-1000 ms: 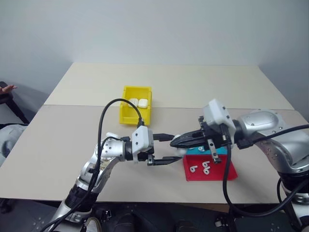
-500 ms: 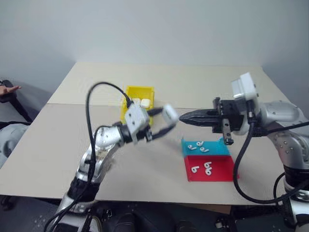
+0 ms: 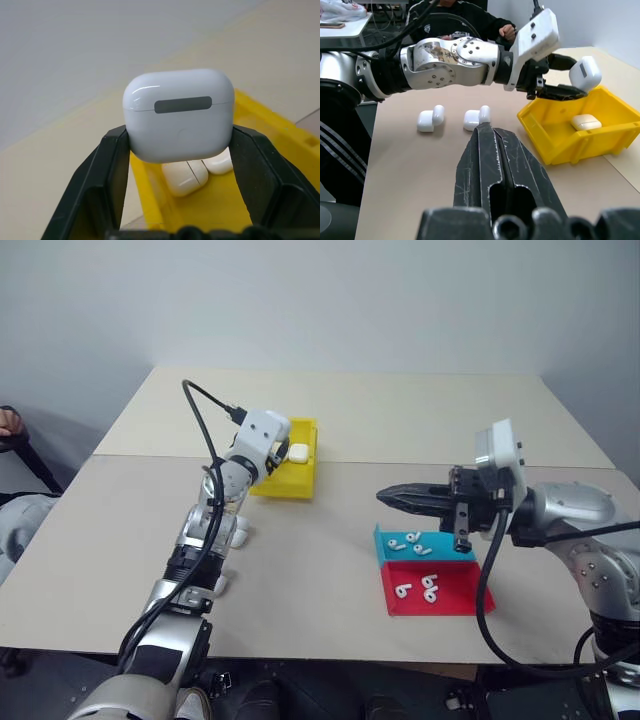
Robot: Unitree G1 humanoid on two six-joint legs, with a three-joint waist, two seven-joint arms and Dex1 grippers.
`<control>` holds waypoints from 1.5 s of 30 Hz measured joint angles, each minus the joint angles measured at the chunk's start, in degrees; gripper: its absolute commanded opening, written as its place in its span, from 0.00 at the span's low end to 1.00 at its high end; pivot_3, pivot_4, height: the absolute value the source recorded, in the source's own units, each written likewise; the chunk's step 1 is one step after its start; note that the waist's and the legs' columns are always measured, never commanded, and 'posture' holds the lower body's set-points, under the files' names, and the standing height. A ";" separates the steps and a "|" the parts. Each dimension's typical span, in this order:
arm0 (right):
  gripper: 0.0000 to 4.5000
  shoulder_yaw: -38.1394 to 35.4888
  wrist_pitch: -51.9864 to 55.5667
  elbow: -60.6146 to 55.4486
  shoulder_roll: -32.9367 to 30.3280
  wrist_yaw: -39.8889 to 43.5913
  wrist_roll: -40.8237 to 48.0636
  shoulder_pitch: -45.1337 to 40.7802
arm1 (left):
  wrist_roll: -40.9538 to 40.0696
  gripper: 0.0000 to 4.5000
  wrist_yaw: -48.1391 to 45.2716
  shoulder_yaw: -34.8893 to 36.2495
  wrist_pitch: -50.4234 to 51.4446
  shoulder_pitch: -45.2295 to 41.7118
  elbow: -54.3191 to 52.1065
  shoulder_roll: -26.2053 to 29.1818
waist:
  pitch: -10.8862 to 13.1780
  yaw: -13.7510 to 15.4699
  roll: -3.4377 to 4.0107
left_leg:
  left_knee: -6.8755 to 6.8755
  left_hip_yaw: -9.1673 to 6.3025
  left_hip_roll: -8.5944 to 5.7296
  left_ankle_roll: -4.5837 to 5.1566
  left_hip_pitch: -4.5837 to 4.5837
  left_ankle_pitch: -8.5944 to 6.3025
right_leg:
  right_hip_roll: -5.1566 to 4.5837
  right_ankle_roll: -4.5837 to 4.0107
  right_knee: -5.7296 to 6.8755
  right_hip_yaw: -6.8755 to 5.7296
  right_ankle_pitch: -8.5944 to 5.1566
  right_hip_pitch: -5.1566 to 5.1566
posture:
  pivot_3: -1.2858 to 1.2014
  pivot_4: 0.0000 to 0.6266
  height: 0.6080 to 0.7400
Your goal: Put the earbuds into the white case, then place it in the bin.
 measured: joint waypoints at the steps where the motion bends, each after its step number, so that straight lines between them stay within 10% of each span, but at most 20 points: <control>1: 0.00 0.00 0.03 -0.03 -0.05 -0.27 0.01 0.13 | -0.01 0.90 -0.02 -0.02 -0.04 -0.14 0.38 -0.49 | 0.00 0.00 0.00 | 0.00 0.00 0.00 0.00 0.00 0.00 | 0.00 0.00 0.00 0.00 0.00 0.00 | 0.52 0.24 1.00; 9: 0.00 0.05 0.46 -0.08 -0.12 -1.62 -0.05 0.14 | -0.32 0.99 -1.02 -0.02 -1.31 -1.02 1.15 -1.26 | 0.00 -0.08 0.00 | -0.01 0.00 0.00 -0.02 0.01 0.01 | 0.00 0.00 0.02 0.00 0.00 -0.02 | 0.52 0.24 1.00; 20: 0.00 -2.33 -11.42 1.66 -11.71 11.16 -10.07 13.62 | -20.85 0.99 -25.39 5.25 9.03 17.58 -28.14 9.18 | -0.01 -0.36 0.02 | -0.01 0.03 0.02 -0.08 0.08 0.05 | -0.01 0.00 0.02 0.04 0.00 0.03 | 0.52 0.24 1.00; 34: 0.96 -13.47 -31.83 13.28 -22.58 28.55 -20.84 26.33 | -41.49 1.00 -36.91 21.52 21.29 46.00 -59.63 28.14 | -0.01 -0.75 0.02 | -0.07 0.02 0.04 -0.08 0.81 0.03 | -0.02 -0.02 -0.03 0.03 -0.01 0.75 | 0.52 0.24 1.00; 45: 0.99 -15.16 -32.41 14.80 -23.98 30.85 -21.84 27.48 | -43.98 1.00 -36.46 26.73 21.50 51.38 -63.18 31.38 | -0.01 -1.38 0.02 | -0.19 0.10 0.04 -0.08 1.11 0.02 | -0.04 -0.06 -0.07 0.13 -0.02 0.96 | 0.52 0.24 1.00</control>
